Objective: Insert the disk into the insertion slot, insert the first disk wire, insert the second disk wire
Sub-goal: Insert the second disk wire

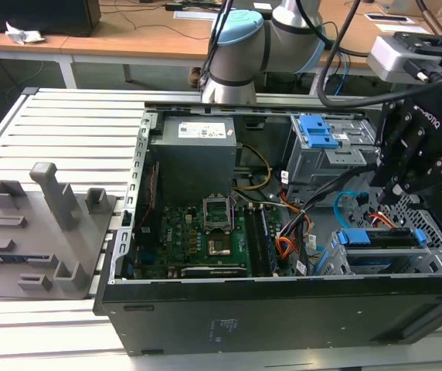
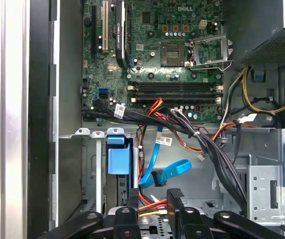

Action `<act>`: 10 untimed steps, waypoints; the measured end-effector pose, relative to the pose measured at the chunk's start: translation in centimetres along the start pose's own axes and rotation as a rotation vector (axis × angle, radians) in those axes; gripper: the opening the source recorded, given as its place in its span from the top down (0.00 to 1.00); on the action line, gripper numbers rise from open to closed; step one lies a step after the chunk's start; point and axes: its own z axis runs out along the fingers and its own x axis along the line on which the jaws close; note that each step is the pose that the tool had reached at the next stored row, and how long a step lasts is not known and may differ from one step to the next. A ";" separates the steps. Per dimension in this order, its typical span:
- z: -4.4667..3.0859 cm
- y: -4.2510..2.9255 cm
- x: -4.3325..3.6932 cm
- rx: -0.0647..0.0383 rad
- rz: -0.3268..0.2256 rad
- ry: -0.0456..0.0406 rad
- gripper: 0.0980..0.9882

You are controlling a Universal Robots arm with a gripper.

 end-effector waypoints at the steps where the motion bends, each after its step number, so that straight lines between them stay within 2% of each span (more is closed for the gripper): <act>1: 0.00 0.00 -0.08 0.000 0.000 -0.0001 0.70; 4: 0.00 0.00 -0.11 0.000 -0.004 0.0002 0.70; 8: 0.01 0.00 -0.12 0.002 -0.123 0.0059 0.70; 10: 0.08 0.16 -0.22 0.003 -0.155 0.0076 0.70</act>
